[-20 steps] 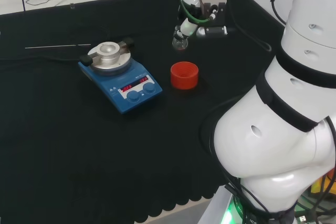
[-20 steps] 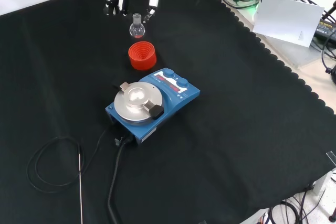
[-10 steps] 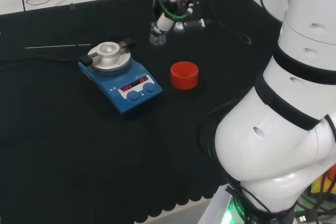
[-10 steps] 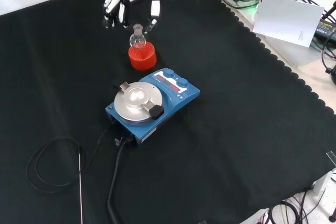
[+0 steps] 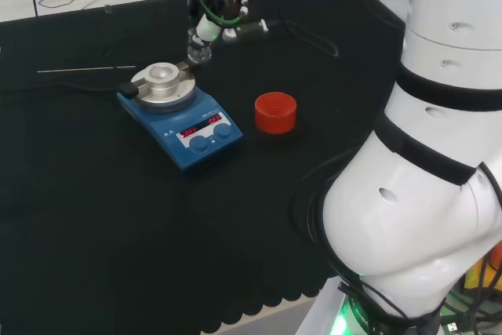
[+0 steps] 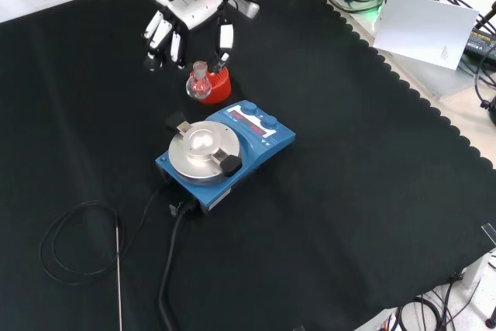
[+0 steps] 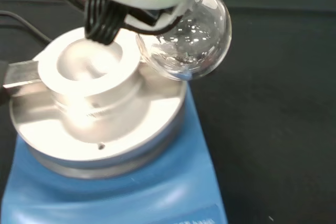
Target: Place the round-bottom flask on the heater.
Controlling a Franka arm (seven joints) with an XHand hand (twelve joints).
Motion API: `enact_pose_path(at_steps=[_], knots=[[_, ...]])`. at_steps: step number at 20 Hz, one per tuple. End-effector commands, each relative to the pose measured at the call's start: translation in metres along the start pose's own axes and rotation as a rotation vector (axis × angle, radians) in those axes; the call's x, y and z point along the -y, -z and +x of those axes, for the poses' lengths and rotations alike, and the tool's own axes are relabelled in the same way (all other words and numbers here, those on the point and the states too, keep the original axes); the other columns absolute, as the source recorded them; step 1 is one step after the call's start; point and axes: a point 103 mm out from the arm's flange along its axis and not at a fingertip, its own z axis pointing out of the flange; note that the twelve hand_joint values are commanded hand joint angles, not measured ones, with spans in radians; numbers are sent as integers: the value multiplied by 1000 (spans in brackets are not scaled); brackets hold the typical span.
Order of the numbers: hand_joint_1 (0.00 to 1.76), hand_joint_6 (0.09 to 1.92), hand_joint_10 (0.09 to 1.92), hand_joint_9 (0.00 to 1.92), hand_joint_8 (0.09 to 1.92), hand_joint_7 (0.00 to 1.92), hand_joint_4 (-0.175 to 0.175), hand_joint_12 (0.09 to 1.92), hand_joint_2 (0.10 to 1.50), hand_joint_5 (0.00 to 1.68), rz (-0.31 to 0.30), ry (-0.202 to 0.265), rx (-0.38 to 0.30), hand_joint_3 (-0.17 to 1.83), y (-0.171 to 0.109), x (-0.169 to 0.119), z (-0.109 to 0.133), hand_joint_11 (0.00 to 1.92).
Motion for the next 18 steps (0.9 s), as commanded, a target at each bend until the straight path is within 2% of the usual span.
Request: enact_pose_path(at_steps=[1,5,12,18], knots=[[1147,904,571,624,643,302,-1,1318,616,1186,26,64,32,820,-7,-23,41,424],[1147,906,572,623,644,303,-1,1318,616,1185,40,81,36,821,-9,-35,62,425],[1147,909,572,623,645,304,-2,1317,616,1184,51,107,30,823,-14,-43,64,426],[1147,912,572,623,645,304,-3,1317,615,1183,66,108,28,824,-20,-52,63,426]])
